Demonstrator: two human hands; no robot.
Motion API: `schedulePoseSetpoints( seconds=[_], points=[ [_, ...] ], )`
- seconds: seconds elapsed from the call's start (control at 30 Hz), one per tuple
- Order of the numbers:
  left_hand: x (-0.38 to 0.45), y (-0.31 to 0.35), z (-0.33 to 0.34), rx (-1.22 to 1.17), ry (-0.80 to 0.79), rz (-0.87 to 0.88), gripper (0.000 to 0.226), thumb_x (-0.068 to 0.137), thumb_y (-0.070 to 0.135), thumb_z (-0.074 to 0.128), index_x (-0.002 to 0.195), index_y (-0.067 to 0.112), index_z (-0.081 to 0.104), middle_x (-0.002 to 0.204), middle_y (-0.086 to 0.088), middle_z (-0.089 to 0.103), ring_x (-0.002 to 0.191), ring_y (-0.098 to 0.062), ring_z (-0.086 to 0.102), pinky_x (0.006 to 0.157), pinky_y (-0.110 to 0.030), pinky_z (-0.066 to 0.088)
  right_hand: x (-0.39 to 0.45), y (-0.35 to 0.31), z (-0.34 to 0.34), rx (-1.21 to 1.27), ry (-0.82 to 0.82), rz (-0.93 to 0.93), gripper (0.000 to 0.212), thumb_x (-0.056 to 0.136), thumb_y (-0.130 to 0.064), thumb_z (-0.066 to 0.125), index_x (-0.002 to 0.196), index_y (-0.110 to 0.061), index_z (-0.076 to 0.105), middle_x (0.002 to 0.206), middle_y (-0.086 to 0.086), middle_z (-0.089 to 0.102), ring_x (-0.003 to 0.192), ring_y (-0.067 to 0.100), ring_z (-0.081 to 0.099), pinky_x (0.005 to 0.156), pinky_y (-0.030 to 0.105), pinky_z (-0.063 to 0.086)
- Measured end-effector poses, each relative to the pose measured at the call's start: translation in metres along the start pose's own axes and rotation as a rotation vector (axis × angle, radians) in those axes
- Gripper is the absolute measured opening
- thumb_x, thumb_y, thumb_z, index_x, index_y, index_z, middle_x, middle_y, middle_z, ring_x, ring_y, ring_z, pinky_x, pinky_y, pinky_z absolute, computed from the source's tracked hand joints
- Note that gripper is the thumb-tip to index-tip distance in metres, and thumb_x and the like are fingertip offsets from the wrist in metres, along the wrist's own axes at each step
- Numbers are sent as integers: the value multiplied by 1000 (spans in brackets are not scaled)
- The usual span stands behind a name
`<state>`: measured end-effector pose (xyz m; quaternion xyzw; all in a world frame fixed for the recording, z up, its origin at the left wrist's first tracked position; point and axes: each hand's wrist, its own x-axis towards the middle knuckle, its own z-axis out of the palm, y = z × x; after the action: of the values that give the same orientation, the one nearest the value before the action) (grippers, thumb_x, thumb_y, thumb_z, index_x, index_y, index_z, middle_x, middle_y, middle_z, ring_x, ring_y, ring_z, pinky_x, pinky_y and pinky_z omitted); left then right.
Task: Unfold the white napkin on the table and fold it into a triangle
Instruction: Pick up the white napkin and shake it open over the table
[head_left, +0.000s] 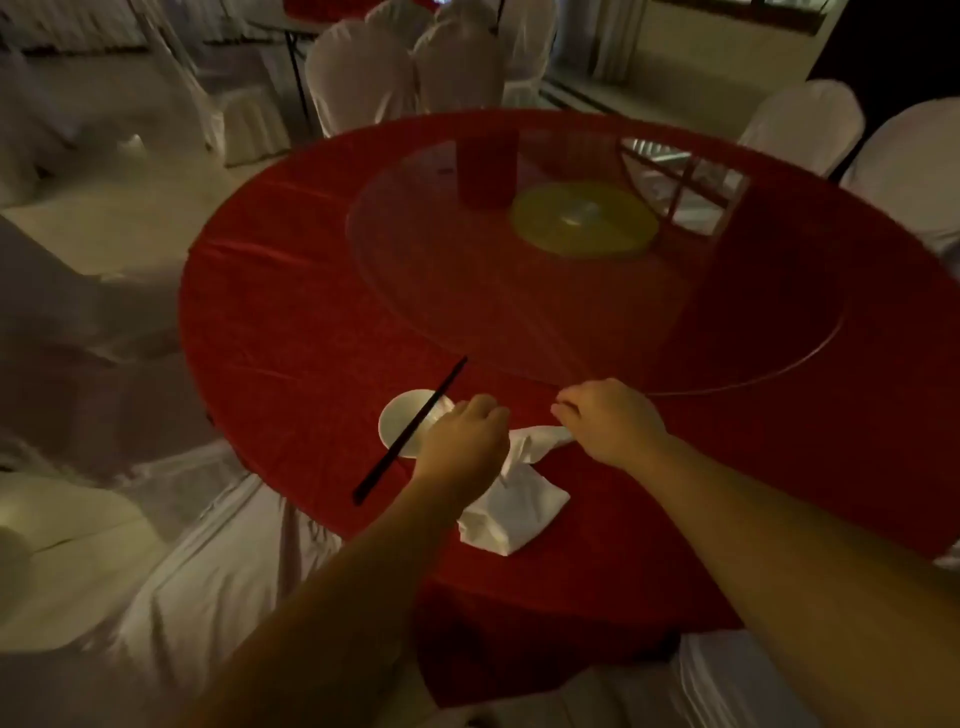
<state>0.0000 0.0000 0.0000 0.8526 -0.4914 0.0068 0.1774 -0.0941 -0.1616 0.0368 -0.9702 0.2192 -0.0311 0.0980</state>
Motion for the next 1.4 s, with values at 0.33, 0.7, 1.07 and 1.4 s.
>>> schedulePoseSetpoints(
  seconds=[0.33, 0.7, 1.07, 1.4],
  points=[
    [-11, -18, 62, -102, -127, -47, 25, 97, 26, 43, 96, 12, 63, 97, -5, 66, 90, -20, 57, 82, -31, 43, 48, 12, 69, -103, -285, 110, 36, 93, -14, 41, 124, -21, 58, 122, 8, 62, 110, 30, 55, 88, 44, 48],
    [22, -28, 73, -158, -236, -247, 37, 96, 15, 48, 132, 18, 46, 132, -8, 53, 108, -24, 58, 88, -41, 52, 52, 31, 92, -144, -381, 111, 22, 88, -28, 56, 108, -21, 61, 111, 2, 57, 108, 24, 49, 89, 43, 40],
    [70, -20, 61, -19, -447, -227, 20, 94, 23, 46, 107, 20, 62, 88, 1, 60, 80, -17, 58, 69, -33, 51, 36, 65, 9, 253, -246, 10, 4, 83, -25, 62, 79, -26, 60, 65, -3, 61, 53, 13, 55, 50, 28, 38],
    [83, 11, 6, 167, -436, -29, 22, 95, 41, 45, 85, 25, 56, 84, 3, 60, 78, -17, 56, 65, -32, 45, 6, 117, -77, 177, -95, 57, 16, 83, -37, 66, 92, -23, 68, 82, -3, 66, 73, 15, 62, 67, 36, 52]
  ],
)
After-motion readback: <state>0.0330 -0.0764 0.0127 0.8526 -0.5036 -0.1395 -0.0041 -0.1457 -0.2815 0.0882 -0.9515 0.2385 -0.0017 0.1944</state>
